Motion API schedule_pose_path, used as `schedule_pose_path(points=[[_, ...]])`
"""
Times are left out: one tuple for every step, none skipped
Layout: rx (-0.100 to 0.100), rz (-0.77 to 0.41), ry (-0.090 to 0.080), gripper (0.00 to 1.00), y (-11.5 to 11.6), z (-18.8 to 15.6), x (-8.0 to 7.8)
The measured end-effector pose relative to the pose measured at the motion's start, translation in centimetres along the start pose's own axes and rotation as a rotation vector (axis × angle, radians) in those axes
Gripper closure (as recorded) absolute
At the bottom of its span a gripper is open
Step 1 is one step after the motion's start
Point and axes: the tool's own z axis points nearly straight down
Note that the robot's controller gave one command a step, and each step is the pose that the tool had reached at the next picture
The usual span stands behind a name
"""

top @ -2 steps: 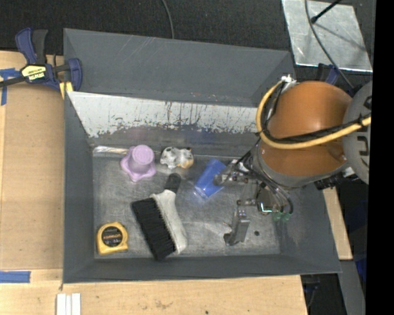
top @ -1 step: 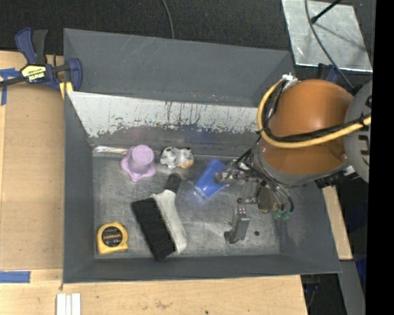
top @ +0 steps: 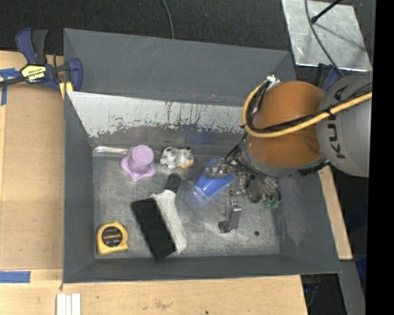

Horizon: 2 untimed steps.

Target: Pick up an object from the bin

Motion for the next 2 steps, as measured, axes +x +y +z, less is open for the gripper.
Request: schedule_pose_path(points=[[-0.001, -0.023, 0.009, 0.00, -2.7, 0.5, -4.2], [0.000, -0.177, 0.000, 0.00, -4.0, 0.2, -8.1]])
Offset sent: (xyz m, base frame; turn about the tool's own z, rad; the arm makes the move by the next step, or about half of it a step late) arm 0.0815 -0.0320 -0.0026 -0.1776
